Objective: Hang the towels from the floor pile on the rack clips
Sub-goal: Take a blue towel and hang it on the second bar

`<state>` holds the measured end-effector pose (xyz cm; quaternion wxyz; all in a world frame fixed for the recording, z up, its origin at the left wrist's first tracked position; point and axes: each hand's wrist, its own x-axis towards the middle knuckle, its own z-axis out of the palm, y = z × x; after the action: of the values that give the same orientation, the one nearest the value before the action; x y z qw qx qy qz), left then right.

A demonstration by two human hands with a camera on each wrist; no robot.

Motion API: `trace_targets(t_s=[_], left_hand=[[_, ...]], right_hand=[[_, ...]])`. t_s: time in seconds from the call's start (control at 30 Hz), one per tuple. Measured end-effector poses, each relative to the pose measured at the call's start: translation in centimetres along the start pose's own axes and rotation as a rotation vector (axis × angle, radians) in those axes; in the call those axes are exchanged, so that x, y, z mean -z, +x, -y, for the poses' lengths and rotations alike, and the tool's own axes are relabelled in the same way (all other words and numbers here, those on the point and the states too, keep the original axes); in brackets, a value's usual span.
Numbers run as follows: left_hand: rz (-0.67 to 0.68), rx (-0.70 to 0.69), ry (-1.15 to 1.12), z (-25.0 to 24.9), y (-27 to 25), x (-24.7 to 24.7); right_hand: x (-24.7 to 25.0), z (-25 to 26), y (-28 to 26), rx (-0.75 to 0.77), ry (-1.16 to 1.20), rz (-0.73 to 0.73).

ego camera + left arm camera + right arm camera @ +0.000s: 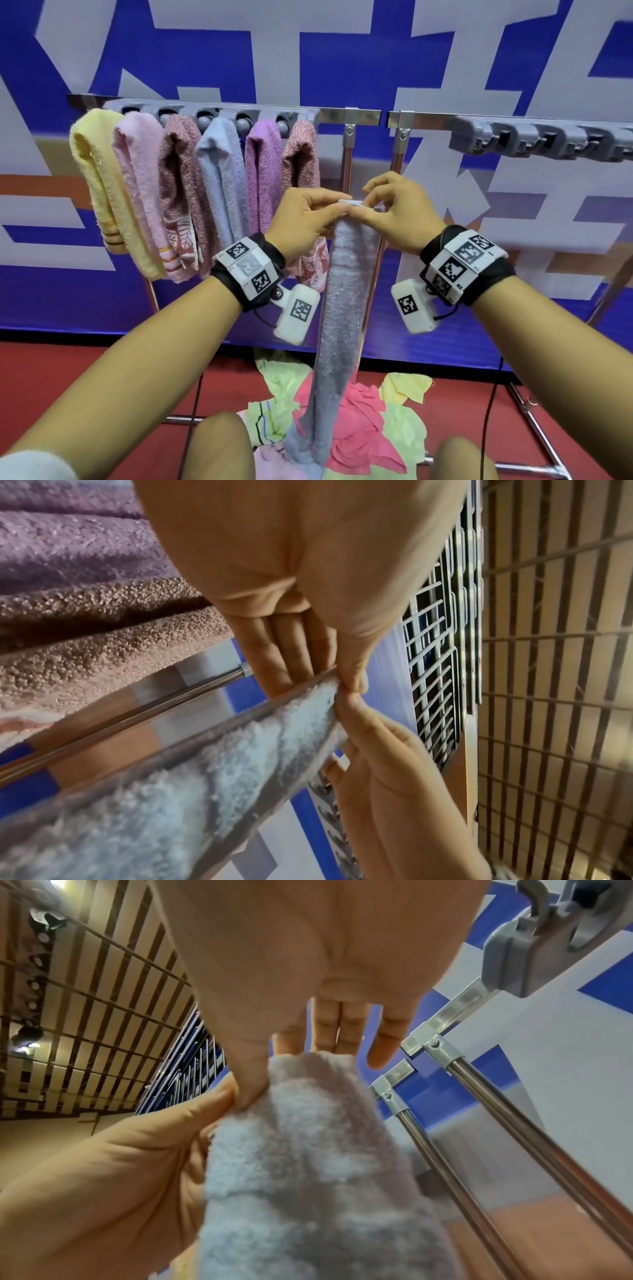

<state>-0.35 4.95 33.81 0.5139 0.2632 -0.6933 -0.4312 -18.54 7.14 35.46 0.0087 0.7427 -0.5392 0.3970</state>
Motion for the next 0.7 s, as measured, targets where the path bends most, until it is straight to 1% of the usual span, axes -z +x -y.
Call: trace_targets(t_s=[0.07, 0.13, 0.2, 0.33, 0.43, 0.5, 0.6, 0.67, 0.7], left_hand=[[-0.045, 0.002, -0.031, 0.2, 0.6, 0.5], [-0.055, -0.013, -0.006, 0.3, 1.0, 1.0], [-0.033, -0.041, 0.024, 0.5, 1.2, 1.2], [-0.043, -0.085, 0.013, 0.6, 1.3, 0.7], [-0.064, -0.11, -0.018, 0.5, 1.5, 0.5], [-0.063, -0.12, -0.027, 0.5, 1.5, 0.1], [-0.063, -0.132, -0.053, 0.6, 1.7, -0.3], [-0.102, -0.132, -0.063, 0.9, 1.9, -0.2], [-0.137, -0.124, -0.081, 1.1, 2.1, -0.2]], right_hand=[[0.4, -0.4, -0.3, 0.008, -0.06, 0.073], [0.7, -0.9, -0.7, 0.003, -0.057, 0.123], [1.0, -0.9, -1.0, 0.001, 0.029, 0.096], [0.6, -0.6, -1.1, -0.007, 0.165, -0.076], [0.1, -0.5, -1.2, -0.066, 0.351, -0.152], [-0.2, -0.2, -1.0, -0.11, 0.449, -0.132], [-0.6, 0.4, -0.5, -0.075, 0.424, -0.054], [-0.9, 0.8, -0.1, -0.063, 0.431, -0.04], [-1.0, 0.9, 0.1, -0.062, 0.424, -0.057]])
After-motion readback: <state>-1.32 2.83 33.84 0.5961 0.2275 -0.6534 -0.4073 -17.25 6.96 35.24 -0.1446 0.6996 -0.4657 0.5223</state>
